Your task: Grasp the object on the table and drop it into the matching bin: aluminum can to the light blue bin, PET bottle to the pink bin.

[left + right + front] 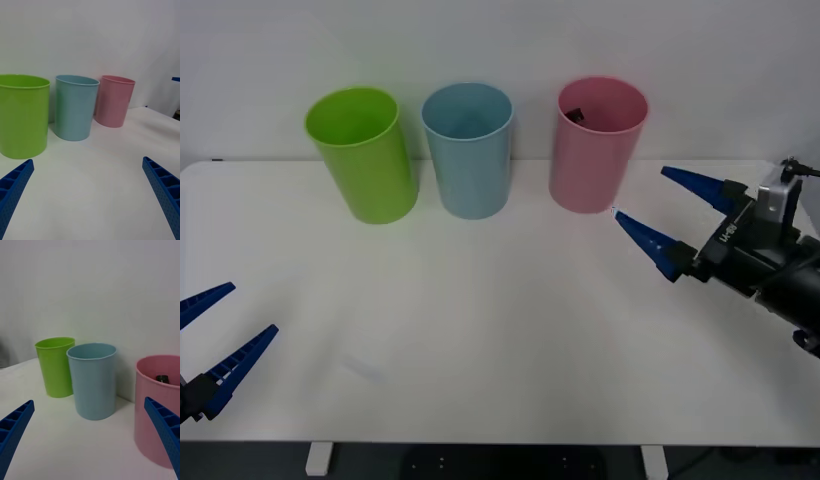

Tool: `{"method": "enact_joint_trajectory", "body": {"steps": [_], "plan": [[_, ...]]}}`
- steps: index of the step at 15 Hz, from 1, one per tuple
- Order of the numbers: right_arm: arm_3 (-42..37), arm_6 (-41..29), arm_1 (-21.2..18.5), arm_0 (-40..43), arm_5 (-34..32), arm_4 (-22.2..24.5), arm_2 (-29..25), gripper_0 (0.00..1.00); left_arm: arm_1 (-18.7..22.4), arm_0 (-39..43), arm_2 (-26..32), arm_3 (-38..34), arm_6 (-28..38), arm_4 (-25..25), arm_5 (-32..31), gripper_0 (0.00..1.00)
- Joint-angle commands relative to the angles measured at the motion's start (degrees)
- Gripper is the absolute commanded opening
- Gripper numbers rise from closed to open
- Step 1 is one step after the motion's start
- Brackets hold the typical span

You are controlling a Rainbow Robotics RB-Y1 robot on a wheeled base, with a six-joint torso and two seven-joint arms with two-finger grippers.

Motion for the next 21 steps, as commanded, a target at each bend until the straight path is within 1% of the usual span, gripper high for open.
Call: {"method": "enact_joint_trajectory", "body": {"steps": [1, 3, 6, 8, 13, 16, 18, 21], "plan": [[-0.1, 1.5, 0.0, 2.5, -4.5, -0.2, -2.5, 1.00, 0.0, 0.0, 0.0, 0.0, 0.0, 0.0, 0.0, 1.00], [-0.1, 2.6, 0.0, 4.1, -6.8, -0.5, -3.7, 1.00, 0.0, 0.0, 0.0, 0.0, 0.0, 0.0, 0.0, 1.00], [-0.6, 4.6, 0.1, 6.8, -8.1, -0.5, -4.8, 1.00, 0.0, 0.0, 0.0, 0.0, 0.0, 0.0, 0.0, 1.00], [-0.8, 9.1, 0.0, 8.5, -8.4, -0.5, -5.6, 1.00, 0.0, 0.0, 0.0, 0.0, 0.0, 0.0, 0.0, 1.00], [-3.7, 10.9, 0.1, 15.7, -9.7, -0.8, -7.9, 1.00, 0.0, 0.0, 0.0, 0.0, 0.0, 0.0, 0.0, 1.00], [-6.0, 10.8, 0.3, 20.0, -10.0, -1.1, -8.8, 1.00, 0.0, 0.0, 0.0, 0.0, 0.0, 0.0, 0.0, 1.00], [-6.9, 10.9, 1.1, 21.7, -10.4, -1.1, -9.4, 1.00, 0.0, 0.0, 0.0, 0.0, 0.0, 0.0, 0.0, 1.00], [-7.1, 10.4, 1.2, 22.7, -10.8, -0.9, -9.5, 1.00, 0.0, 0.0, 0.0, 0.0, 0.0, 0.0, 0.0, 1.00]]}}
